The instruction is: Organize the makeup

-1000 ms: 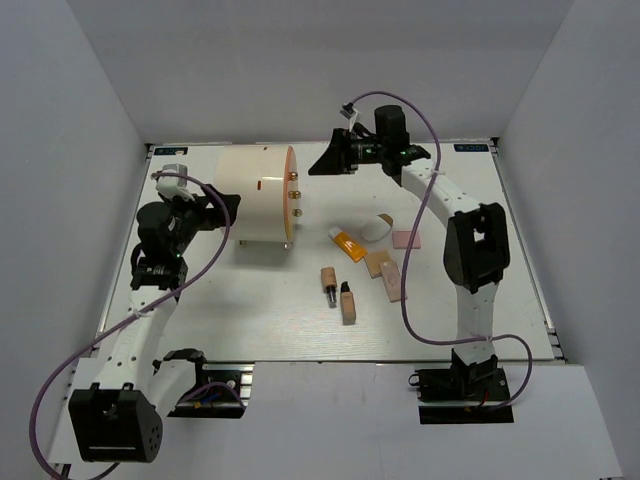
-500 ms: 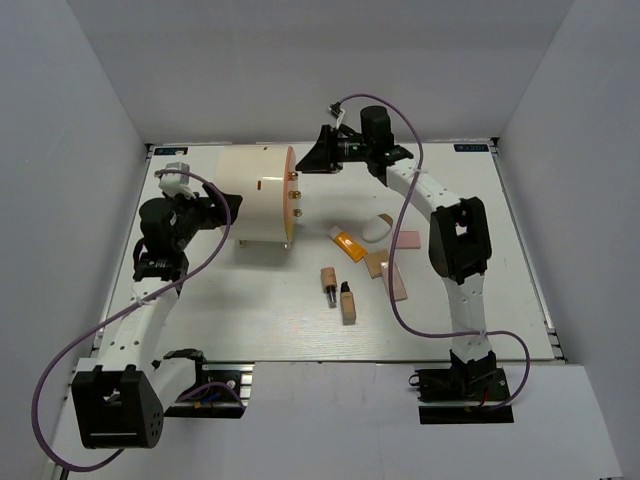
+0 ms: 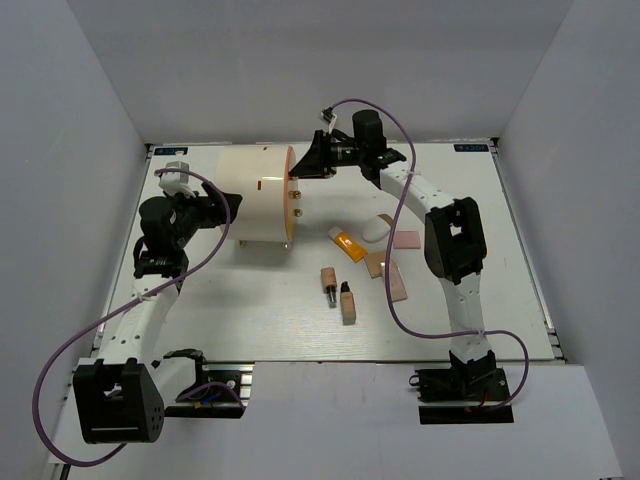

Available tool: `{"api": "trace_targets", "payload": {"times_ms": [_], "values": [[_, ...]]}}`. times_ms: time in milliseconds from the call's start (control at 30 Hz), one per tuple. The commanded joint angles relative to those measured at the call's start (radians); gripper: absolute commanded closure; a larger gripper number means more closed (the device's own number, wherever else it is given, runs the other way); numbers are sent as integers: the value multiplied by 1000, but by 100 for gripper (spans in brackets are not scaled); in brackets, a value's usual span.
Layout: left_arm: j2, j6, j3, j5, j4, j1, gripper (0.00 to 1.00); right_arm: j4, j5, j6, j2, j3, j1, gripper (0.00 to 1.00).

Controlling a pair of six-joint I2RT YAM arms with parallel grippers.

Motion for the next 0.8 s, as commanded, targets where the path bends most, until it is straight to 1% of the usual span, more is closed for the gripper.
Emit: {"api": "trace_targets", "payload": {"times_ms": [0, 267, 467, 667, 767], "values": [[-7, -15, 7, 45, 28, -2, 7, 45, -20, 12, 16, 39, 11, 47], [-5, -18, 5, 52, 32, -2, 8, 72, -34, 35, 15, 12, 17, 55], [-5, -23, 5, 52, 35, -2, 8, 83, -43, 36, 2, -21, 11, 68], [-11, -23, 5, 46, 34, -2, 9, 79, -45, 10, -16, -64, 3, 74], [-16, -21, 4, 39, 31, -2, 9, 66, -42, -5, -25, -80, -14, 76]]}}
